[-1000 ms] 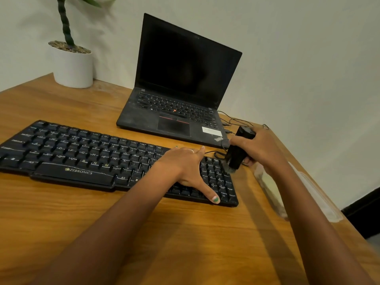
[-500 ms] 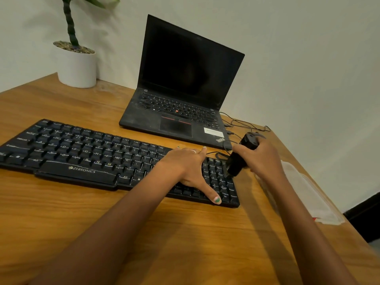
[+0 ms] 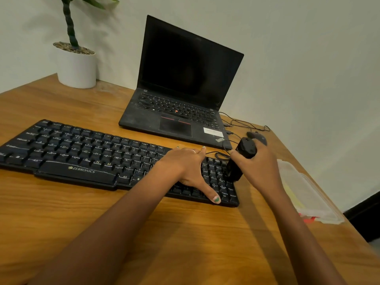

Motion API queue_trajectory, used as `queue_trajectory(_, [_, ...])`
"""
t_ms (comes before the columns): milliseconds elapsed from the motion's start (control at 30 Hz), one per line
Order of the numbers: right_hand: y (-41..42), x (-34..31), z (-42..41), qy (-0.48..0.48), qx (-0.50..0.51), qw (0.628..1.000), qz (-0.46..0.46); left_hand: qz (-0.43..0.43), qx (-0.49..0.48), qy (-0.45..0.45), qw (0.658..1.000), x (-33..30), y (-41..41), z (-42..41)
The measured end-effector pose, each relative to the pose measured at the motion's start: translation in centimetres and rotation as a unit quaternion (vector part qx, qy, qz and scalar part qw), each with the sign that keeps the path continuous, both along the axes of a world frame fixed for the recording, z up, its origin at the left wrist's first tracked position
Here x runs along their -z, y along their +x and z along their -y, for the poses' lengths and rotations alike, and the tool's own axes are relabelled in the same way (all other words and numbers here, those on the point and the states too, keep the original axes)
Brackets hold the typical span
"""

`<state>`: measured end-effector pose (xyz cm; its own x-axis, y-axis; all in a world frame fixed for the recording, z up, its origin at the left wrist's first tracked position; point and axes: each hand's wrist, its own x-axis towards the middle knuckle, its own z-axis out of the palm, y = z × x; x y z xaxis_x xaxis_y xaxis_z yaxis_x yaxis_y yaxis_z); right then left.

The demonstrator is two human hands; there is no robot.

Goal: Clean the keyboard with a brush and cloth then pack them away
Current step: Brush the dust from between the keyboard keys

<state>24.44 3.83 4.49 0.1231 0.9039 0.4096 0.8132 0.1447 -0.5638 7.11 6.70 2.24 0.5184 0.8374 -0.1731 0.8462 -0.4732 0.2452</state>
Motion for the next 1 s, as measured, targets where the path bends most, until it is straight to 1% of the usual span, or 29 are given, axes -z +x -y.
queue_trajectory(67, [0.5, -0.7, -0.1, -0.057, -0.002, 0.998, -0.026, 0.002, 0.001, 0.0, 1.0, 0.0, 0.0, 0.0])
queue_trajectory(100, [0.8, -1.0, -0.1, -0.059, -0.004, 0.997, -0.048, 0.003, 0.003, 0.0, 1.0, -0.1, 0.1, 0.0])
queue_trajectory(133, [0.7, -0.9, 0.1, -0.037, -0.006, 0.997, -0.069, 0.003, 0.004, 0.0, 1.0, -0.1, 0.0, 0.0])
queue_trajectory(167, [0.4, -0.6, 0.4, 0.001, -0.004, 0.998, -0.069, 0.003, 0.004, 0.001, 1.0, 0.0, 0.0, 0.0])
queue_trajectory(200, [0.0, -0.2, 0.7, 0.03, -0.001, 0.998, -0.055, 0.003, 0.003, 0.001, 1.0, 0.0, 0.0, 0.0])
queue_trajectory(233, [-0.2, 0.1, 1.0, 0.035, 0.004, 0.999, -0.041, 0.003, 0.003, 0.0, 1.0, 0.0, 0.0, 0.0])
queue_trajectory(300, [0.1, -0.2, 1.1, -0.015, 0.008, 0.999, -0.037, 0.003, 0.002, 0.0, 1.0, 0.0, 0.0, 0.0])
queue_trajectory(333, [0.4, -0.7, 1.1, -0.044, 0.001, 0.997, -0.057, 0.004, 0.003, -0.001, 1.0, 0.0, 0.0, 0.1])
queue_trajectory(367, [0.6, -1.0, 1.1, -0.055, -0.006, 0.995, -0.08, 0.004, 0.003, -0.003, 1.0, 0.0, 0.0, 0.0])
queue_trajectory(400, [0.7, -1.1, 1.2, -0.038, -0.01, 0.994, -0.1, 0.003, 0.003, -0.004, 1.0, 0.0, 0.0, 0.0])
queue_trajectory(433, [0.5, -0.9, 1.4, -0.002, -0.01, 0.996, -0.093, 0.002, 0.004, -0.002, 1.0, 0.0, 0.0, -0.1])
queue_trajectory(467, [0.1, -0.5, 1.7, 0.026, -0.009, 0.997, -0.067, 0.001, 0.004, -0.001, 1.0, 0.0, 0.0, -0.1])
queue_trajectory(500, [-0.3, -0.2, 1.9, 0.031, -0.008, 0.999, -0.042, 0.0, 0.004, 0.0, 1.0, 0.0, 0.0, -0.1])
queue_trajectory(567, [-0.2, 0.0, 1.8, -0.01, 0.0, 1.0, -0.018, 0.0, 0.002, -0.002, 1.0, 0.0, 0.0, 0.0])
queue_trajectory(633, [0.5, -0.8, 1.4, -0.051, -0.006, 0.997, -0.048, 0.004, 0.0, -0.004, 1.0, 0.0, 0.0, 0.0])
queue_trajectory(667, [0.7, -1.0, 1.3, -0.036, -0.006, 0.997, -0.067, 0.004, 0.001, -0.005, 1.0, -0.1, 0.0, 0.0])
queue_trajectory(700, [0.6, -0.8, 1.3, 0.003, -0.003, 0.997, -0.076, 0.004, 0.002, -0.005, 1.0, 0.0, 0.0, -0.1])
queue_trajectory(733, [0.2, -0.4, 1.5, 0.04, -0.001, 0.997, -0.072, 0.002, 0.003, -0.005, 1.0, 0.1, 0.0, -0.2])
queue_trajectory(767, [-0.1, 0.1, 1.7, 0.056, -0.002, 0.996, -0.063, 0.001, 0.003, -0.005, 1.0, 0.1, 0.1, -0.2])
queue_trajectory(833, [-0.1, 0.6, 1.7, 0.026, -0.001, 0.998, -0.052, 0.0, 0.004, -0.006, 1.0, 0.2, 0.1, -0.3])
queue_trajectory(900, [0.6, -0.2, 1.6, -0.024, -0.004, 0.997, -0.071, 0.004, 0.005, -0.003, 1.0, 0.2, 0.1, -0.2])
queue_trajectory(933, [0.9, -0.6, 1.5, -0.026, -0.006, 0.995, -0.092, 0.005, 0.006, -0.003, 1.0, 0.2, 0.0, -0.2])
queue_trajectory(967, [1.0, -0.8, 1.5, -0.004, -0.006, 0.994, -0.106, 0.006, 0.007, -0.003, 1.0, 0.1, 0.0, -0.2])
queue_trajectory(1000, [0.8, -0.8, 1.5, 0.028, -0.004, 0.994, -0.102, 0.004, 0.007, -0.003, 1.0, 0.2, 0.0, -0.2])
